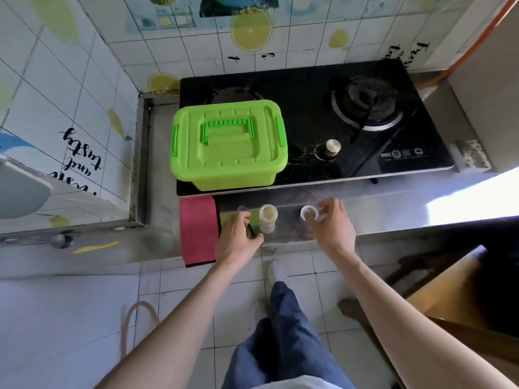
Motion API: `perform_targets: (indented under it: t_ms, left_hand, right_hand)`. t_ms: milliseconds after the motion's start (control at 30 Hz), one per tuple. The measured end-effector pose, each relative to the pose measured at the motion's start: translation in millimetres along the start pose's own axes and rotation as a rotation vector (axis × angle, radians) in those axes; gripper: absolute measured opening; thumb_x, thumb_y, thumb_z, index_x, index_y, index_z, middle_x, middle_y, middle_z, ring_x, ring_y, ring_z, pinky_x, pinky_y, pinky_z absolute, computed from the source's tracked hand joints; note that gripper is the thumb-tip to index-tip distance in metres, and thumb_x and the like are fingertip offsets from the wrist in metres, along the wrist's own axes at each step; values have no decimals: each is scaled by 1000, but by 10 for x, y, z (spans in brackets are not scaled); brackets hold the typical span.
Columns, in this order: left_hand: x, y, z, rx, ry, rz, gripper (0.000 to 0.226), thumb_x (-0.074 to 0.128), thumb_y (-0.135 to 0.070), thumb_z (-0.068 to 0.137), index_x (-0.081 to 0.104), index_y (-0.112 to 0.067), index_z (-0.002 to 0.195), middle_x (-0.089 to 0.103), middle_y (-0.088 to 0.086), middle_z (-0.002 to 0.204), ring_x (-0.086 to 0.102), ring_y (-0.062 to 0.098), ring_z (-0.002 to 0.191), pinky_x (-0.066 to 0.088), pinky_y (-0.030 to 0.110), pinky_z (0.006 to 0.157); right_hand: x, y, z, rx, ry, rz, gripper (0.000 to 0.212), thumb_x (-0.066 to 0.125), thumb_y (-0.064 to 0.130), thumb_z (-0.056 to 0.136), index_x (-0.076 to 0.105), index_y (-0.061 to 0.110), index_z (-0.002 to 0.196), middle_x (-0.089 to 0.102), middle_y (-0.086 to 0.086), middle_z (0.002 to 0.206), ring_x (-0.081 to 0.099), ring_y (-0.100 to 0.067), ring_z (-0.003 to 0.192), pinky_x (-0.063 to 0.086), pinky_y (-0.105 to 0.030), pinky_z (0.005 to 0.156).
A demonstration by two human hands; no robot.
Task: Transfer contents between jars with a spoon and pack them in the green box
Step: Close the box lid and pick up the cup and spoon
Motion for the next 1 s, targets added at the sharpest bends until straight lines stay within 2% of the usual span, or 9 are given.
perform_targets:
  t_ms: [133,333,433,600,833,933,1000]
  left_hand:
    - [113,-36,122,59,6,46,68,82,-40,80,46,-28,137,52,-6,137,50,18,128,51,42,95]
    - [160,-118,305,57,-18,95,72,87,-41,77,50,-28,137,51,-6,131,50,17,126,52,37,85]
    - [188,-163,350,76,-7,92,63,88,-40,76,54,-33,129,52,-11,123,51,15,120,49,34,80]
    - [235,-194,409,121,-13,47,56,89,-34,73,61,-36,121,49,-20,108,54,15,115,50,38,86]
    - [256,-228,482,94,-16,20,44,88,-42,76,63,-35,112,60,-20,106,60,13,107,51,37,79]
    - [202,-232,451,6,8,-114,43,88,-48,73,62,-34,105,69,-19,102,64,6,98,52,33,79]
    - [146,-244,416,-28,34,-200,44,89,-46,72,61,-33,104,71,-20,105,63,-6,98,49,28,80]
  right_hand:
    - [140,-203,57,61,97,-80,56,74,46,82,50,17,124,53,-4,123,58,-30,113,42,-35,77]
    - [327,-295,198,41,174,-140,74,82,44,78,46,16,136,51,-9,131,55,-31,121,48,-40,85]
    - [393,-287,270,49,178,-151,73,82,45,79,46,17,135,50,-9,131,55,-31,120,48,-40,85]
    - [465,-282,359,21,167,-193,59,78,43,82,48,22,128,47,-8,122,57,-32,113,47,-38,74]
    - [453,-261,410,-32,165,-193,53,78,45,79,53,24,121,49,-3,118,59,-29,107,51,-38,72]
    - [402,-113,391,-42,192,-134,49,75,43,79,55,23,120,55,1,117,61,-26,104,50,-36,75]
    - [337,36,365,-65,219,-49,47,77,36,79,58,23,119,59,3,115,62,-23,99,49,-34,76]
Point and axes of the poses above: each hand's wrist, its own z-axis towards the middle knuckle, its own x-axis out of the palm, y = z × x, the point moved 5 cm from there along z, towards the middle knuckle
